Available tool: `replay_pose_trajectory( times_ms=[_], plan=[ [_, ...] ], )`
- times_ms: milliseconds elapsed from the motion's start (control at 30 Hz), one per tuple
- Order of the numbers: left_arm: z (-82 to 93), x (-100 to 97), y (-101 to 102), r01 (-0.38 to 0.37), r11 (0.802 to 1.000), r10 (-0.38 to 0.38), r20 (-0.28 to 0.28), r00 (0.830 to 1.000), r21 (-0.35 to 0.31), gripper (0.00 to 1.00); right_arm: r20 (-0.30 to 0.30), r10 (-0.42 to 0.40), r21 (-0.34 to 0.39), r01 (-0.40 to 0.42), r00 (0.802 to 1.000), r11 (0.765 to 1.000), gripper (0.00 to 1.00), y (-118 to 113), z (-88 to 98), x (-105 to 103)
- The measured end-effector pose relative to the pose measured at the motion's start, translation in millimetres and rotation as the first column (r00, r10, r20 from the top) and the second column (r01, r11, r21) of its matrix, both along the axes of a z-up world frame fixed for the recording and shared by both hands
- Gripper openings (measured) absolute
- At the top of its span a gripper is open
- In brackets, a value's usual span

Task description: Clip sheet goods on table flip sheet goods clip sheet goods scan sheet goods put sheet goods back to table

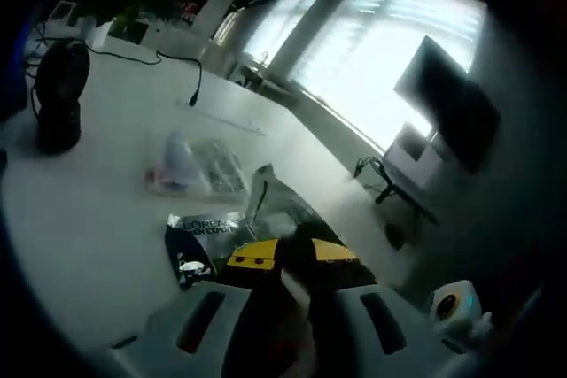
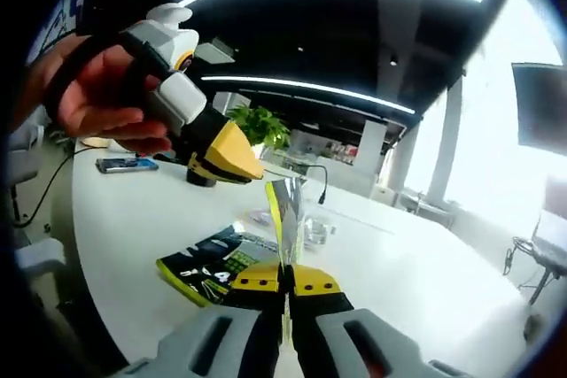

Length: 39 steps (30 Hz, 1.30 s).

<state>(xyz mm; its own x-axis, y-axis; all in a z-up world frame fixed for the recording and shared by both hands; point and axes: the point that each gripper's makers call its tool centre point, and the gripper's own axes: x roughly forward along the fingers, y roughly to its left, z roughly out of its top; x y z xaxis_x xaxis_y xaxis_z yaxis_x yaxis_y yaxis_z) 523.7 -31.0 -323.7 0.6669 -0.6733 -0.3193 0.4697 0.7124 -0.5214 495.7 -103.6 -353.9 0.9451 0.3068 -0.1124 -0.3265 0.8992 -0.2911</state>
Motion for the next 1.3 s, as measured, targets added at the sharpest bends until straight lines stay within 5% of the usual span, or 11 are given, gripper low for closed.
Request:
replay_pose_trajectory(
  times_ms=[300, 600, 800, 1300],
  plan=[
    [5.9, 9.8, 25.8, -0.063, 0.998, 0.062, 0.081, 0.995, 0.005, 0.04, -0.023, -0.043, 0.128, 0.045, 0.999, 0.991, 0.0, -17.5, 4.0, 4.3],
    [-10.8, 13.6, 44.0, -0.11, 0.993, 0.105, 0.114, 0.988, 0.044, 0.03, -0.051, -0.086, 0.245, 0.096, 0.995, 0.965, 0.0, -42.4, 9.1, 9.0],
    [-10.4, 17.6, 59.2, -0.165, 0.984, 0.152, 0.175, 0.973, 0.06, 0.02, -0.104, -0.112, 0.359, 0.143, 0.988, 0.922, 0.0, -57.1, 2.5, 12.4],
    [-22.4, 21.7, 87.1, -0.239, 0.965, 0.205, 0.254, 0.945, 0.11, 0.01, -0.158, -0.189, 0.394, 0.237, 0.969, 0.888, 0.0, -81.0, -7.1, 16.5]
  ],
)
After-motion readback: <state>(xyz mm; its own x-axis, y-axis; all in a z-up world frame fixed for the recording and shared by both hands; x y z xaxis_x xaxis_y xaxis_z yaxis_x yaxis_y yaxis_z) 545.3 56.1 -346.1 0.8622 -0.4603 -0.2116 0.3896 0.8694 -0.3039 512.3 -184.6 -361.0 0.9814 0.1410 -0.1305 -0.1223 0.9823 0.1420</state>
